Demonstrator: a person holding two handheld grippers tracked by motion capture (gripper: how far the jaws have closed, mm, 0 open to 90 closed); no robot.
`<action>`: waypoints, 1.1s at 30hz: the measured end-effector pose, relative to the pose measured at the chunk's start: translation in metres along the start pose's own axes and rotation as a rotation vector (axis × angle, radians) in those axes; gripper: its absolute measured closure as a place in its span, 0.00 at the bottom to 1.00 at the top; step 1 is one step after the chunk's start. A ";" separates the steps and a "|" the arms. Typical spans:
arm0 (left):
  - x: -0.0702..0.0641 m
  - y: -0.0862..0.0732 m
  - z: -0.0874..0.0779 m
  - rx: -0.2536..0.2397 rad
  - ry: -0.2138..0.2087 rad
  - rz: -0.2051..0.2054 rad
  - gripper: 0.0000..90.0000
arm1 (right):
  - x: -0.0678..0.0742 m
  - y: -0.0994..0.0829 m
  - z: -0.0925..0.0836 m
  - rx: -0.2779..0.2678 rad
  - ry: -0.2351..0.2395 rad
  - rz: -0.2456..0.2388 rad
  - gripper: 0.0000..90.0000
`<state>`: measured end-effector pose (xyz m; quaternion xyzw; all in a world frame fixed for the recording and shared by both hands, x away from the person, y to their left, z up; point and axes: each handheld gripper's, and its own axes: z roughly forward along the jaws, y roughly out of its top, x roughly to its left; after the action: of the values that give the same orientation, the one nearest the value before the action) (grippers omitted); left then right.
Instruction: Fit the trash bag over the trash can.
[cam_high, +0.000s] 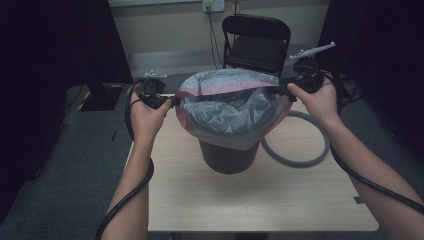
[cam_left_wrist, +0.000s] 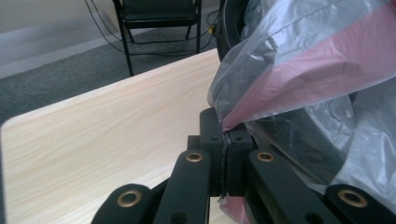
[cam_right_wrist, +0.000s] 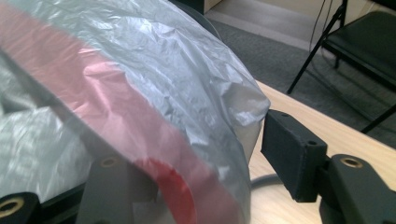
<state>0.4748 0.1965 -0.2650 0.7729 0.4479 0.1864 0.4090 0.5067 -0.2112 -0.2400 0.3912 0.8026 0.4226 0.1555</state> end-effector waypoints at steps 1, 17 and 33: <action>0.002 0.000 0.001 -0.003 -0.001 -0.001 0.99 | -0.001 0.002 0.005 0.005 0.004 0.010 0.47; 0.000 -0.014 -0.010 0.011 -0.071 -0.023 0.99 | 0.022 0.002 0.026 0.149 -0.018 -0.163 0.73; -0.010 -0.018 -0.027 0.066 -0.056 0.003 0.97 | 0.006 -0.023 -0.045 -0.063 0.115 -0.102 0.73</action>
<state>0.4419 0.2049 -0.2631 0.7917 0.4409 0.1507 0.3952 0.4650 -0.2393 -0.2308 0.3196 0.8156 0.4608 0.1425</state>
